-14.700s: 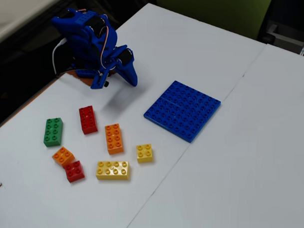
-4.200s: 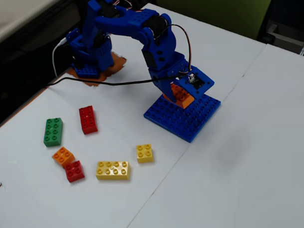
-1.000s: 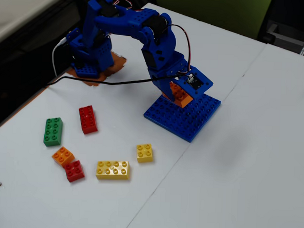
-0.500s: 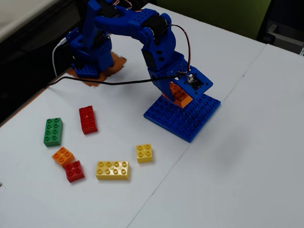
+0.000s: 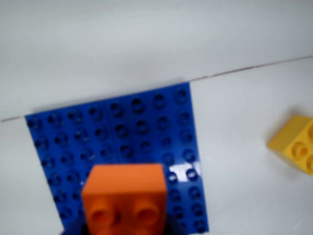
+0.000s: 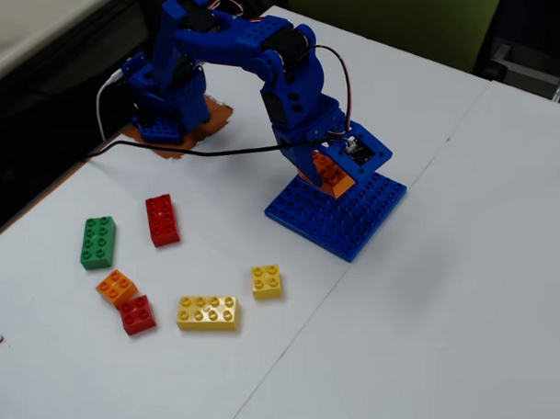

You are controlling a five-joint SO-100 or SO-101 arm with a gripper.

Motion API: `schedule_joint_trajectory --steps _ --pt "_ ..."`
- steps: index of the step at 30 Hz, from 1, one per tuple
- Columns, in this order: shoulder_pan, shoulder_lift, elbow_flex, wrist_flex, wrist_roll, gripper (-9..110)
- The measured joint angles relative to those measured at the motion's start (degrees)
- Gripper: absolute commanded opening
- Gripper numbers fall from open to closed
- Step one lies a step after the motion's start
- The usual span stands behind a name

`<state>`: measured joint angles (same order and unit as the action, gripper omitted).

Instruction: Pick up the 2x4 orange block and go up the 8x8 blue block.

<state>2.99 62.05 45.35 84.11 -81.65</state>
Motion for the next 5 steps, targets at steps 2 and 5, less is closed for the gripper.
schedule_joint_trajectory --steps 2,5 --pt "0.0 0.0 0.0 0.0 0.0 6" --pt "0.0 0.0 0.0 0.0 0.0 6"
